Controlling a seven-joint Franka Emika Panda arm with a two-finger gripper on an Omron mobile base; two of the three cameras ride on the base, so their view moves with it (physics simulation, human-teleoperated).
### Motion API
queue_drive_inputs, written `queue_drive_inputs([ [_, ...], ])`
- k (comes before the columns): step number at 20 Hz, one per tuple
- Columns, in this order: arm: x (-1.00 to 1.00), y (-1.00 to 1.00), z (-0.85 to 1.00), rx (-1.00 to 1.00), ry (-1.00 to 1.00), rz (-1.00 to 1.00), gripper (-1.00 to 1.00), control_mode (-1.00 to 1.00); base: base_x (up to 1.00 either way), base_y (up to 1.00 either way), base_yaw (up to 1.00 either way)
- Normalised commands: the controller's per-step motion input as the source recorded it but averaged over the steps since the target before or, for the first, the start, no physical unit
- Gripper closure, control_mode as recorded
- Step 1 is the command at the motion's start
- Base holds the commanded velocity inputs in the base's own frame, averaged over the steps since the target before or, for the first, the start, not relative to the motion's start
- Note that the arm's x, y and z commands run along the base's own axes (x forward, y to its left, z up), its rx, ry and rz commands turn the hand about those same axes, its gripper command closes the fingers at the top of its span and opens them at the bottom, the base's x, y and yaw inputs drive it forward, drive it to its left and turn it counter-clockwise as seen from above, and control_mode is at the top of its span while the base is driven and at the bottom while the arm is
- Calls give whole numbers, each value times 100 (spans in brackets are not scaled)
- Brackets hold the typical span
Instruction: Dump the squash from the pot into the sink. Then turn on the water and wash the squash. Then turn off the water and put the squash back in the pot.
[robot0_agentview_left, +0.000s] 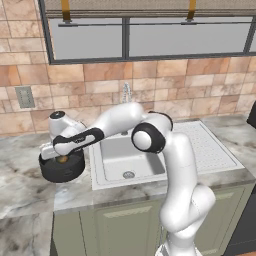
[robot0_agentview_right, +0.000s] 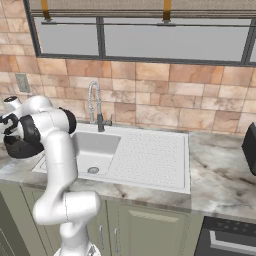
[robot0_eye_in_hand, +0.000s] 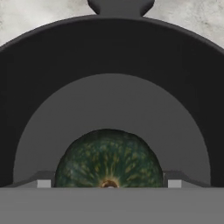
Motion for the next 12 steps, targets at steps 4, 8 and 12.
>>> queue_drive_inputs([
  [4, 4, 2, -12, 0, 4, 0, 100, -100, 0, 0, 0],
  [8, 4, 0, -2, 0, 1, 0, -100, -100, 0, 0, 0],
  [12, 10, 0, 0, 0, 0, 0, -100, -100, 0, 0, 0],
])
